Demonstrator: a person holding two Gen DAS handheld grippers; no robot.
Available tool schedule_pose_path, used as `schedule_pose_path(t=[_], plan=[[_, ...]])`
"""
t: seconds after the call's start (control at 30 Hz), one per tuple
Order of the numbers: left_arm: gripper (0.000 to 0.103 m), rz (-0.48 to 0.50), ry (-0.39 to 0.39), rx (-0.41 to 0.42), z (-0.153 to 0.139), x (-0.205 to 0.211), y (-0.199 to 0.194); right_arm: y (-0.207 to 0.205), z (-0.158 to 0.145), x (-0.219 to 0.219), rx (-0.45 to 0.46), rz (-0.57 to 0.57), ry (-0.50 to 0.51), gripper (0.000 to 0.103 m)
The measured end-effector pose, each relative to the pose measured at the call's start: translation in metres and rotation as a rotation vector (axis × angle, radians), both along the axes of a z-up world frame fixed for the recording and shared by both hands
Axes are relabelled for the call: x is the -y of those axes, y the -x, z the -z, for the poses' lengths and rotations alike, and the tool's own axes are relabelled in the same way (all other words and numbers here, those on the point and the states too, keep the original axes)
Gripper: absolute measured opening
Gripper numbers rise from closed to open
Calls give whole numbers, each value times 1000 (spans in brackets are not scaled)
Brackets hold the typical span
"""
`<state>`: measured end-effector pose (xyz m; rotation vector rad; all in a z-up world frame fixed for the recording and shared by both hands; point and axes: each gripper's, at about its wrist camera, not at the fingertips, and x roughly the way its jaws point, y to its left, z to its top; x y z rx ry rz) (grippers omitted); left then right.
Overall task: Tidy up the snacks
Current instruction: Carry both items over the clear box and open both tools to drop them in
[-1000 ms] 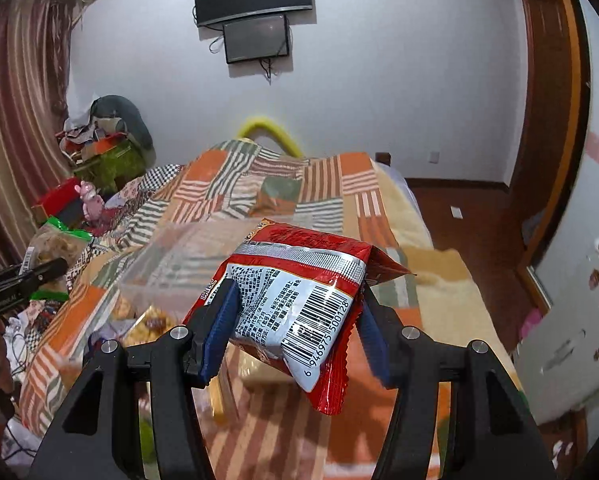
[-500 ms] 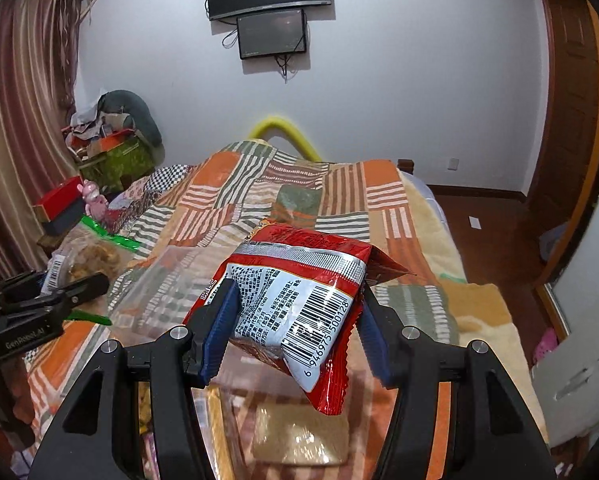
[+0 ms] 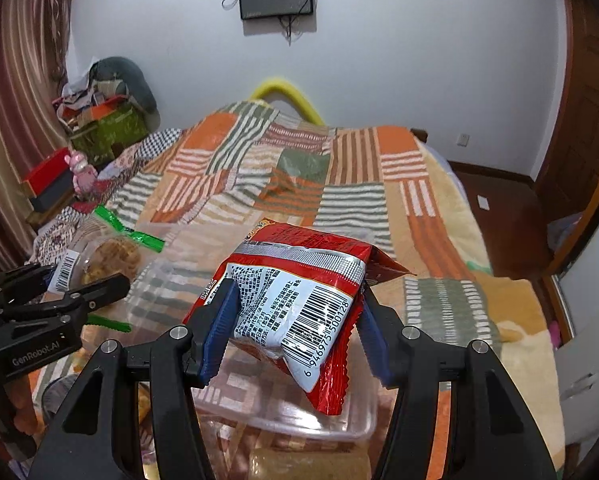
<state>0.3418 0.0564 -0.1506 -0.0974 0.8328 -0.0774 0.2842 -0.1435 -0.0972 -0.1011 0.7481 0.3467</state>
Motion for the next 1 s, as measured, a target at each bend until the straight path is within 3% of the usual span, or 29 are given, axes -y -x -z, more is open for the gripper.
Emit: schedule_pose_path(t=[0.43,0.77,1.0], plan=[[50,-4,-26,-25,9,2,-9,-6,13,-6,-77,-48,23,54],[54,-3,-29,58,-28,-6,23,8,-2,7,-67,-45,4,57],[64,-12,-64,97,-51,-19,66,32,-22,19,-16,-31,1,63]])
